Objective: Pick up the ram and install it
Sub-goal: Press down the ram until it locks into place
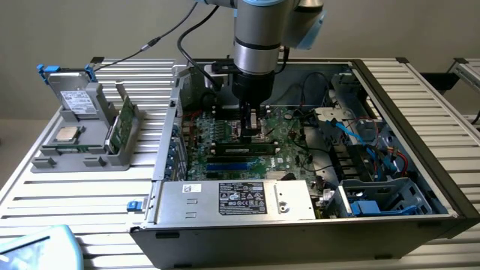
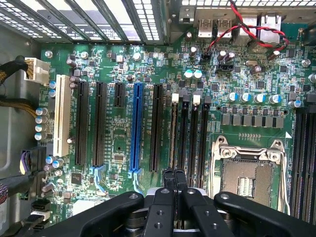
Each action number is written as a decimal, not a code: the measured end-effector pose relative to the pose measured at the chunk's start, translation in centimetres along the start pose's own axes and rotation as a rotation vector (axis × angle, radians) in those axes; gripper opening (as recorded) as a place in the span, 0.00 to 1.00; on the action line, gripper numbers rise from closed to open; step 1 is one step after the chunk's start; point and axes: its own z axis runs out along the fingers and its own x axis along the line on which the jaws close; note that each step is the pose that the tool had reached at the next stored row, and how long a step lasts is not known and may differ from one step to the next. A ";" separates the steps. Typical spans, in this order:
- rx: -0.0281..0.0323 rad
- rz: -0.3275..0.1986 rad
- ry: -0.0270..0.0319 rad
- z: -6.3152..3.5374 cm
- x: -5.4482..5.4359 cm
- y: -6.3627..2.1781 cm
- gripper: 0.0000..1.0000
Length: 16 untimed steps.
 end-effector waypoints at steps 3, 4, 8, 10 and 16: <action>0.0000 0.000 0.0000 0.00 0.0 -0.02 0.11; 0.0000 0.000 -0.0002 0.00 0.1 -0.18 0.11; 0.0003 -0.001 -0.0056 0.00 0.5 -1.20 0.11; 0.0007 -0.001 -0.0121 -0.01 0.7 -1.91 0.11; 0.0012 -0.002 -0.0218 0.12 1.0 -3.17 0.11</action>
